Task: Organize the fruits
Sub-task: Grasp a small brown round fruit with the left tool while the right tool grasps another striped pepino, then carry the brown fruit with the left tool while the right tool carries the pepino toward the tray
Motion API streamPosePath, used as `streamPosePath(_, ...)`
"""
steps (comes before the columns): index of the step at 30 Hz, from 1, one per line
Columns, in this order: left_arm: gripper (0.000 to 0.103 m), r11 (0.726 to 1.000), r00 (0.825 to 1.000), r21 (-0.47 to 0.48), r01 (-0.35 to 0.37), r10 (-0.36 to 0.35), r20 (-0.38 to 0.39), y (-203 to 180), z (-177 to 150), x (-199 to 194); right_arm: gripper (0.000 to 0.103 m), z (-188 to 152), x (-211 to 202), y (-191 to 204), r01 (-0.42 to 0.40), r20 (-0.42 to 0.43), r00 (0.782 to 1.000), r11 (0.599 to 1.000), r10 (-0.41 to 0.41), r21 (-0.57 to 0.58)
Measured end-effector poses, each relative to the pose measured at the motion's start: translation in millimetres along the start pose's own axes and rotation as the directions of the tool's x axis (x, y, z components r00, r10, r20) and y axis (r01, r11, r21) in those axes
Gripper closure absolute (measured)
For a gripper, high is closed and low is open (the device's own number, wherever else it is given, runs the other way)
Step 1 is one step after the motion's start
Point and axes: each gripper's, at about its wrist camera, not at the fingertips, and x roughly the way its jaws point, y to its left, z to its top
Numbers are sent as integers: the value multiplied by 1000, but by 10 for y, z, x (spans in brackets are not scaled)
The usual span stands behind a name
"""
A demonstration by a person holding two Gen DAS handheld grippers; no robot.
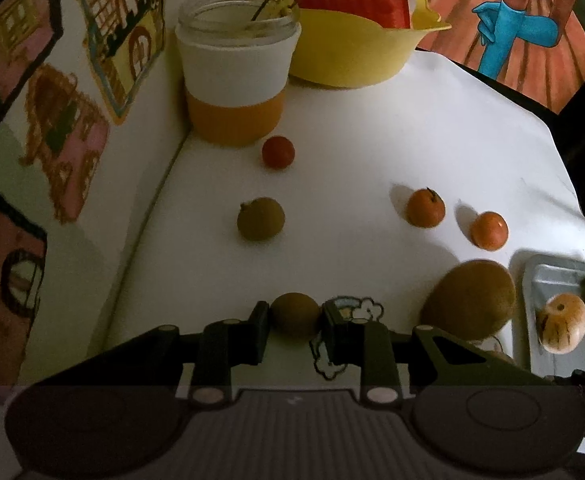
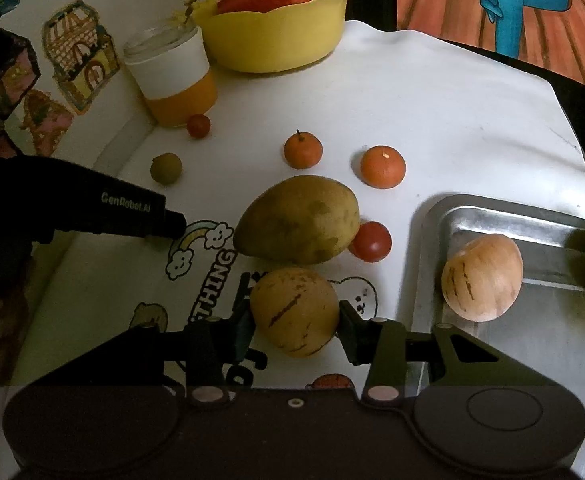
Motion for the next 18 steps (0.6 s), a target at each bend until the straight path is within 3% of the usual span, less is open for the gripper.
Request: streamPosePath(18,72,1000,999,-6,23,-23,-28,-242,-315,-182,58,-190,-306,-132,-59,47,997,998,59,-11)
